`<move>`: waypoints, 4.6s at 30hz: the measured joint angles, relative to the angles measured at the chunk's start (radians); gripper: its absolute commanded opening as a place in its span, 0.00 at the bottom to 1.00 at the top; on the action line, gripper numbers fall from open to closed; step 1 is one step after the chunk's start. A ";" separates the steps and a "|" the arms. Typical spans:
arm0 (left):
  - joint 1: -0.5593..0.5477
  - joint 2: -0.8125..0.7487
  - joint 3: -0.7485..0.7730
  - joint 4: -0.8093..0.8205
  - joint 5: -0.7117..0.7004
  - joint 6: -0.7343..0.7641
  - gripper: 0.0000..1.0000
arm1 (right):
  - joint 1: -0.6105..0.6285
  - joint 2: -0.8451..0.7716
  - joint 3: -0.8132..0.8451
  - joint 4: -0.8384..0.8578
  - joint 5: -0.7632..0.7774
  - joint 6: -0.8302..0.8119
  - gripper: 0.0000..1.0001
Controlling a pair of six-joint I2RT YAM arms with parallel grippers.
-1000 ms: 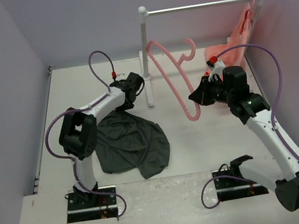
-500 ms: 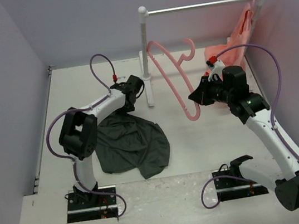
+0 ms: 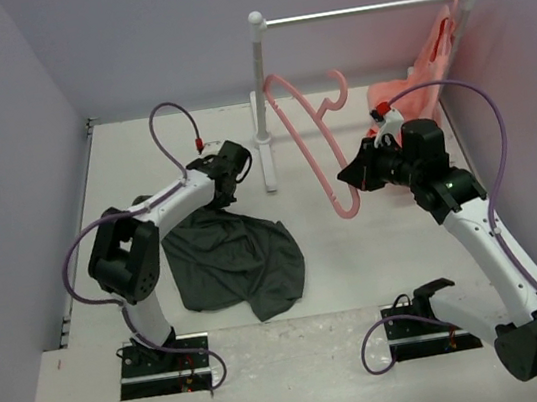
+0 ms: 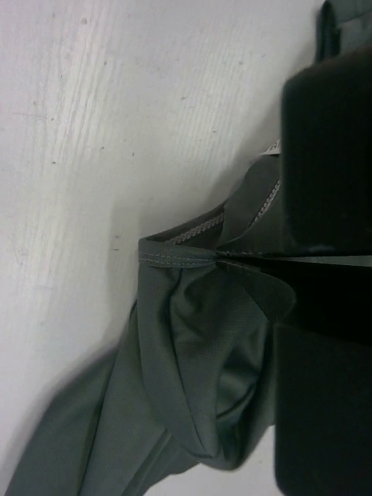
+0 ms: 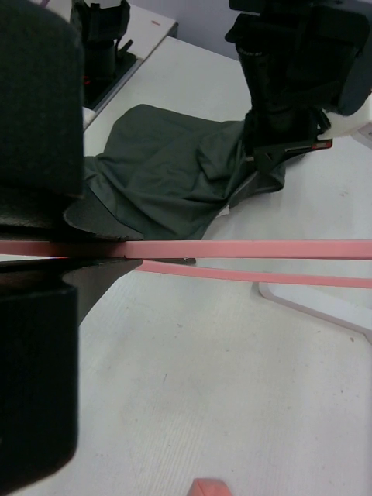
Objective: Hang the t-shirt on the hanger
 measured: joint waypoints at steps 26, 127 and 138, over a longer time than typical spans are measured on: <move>0.240 -0.603 -0.464 0.256 0.405 0.232 0.00 | 0.425 -0.018 0.037 -0.433 -0.021 -0.314 0.00; 0.219 -0.901 -0.115 0.088 0.641 0.337 0.68 | 0.442 -0.172 -0.333 0.695 -0.095 0.019 0.00; 0.213 -0.890 -0.131 0.166 0.655 0.279 0.77 | 0.469 -0.144 -0.301 0.650 -0.070 0.018 0.00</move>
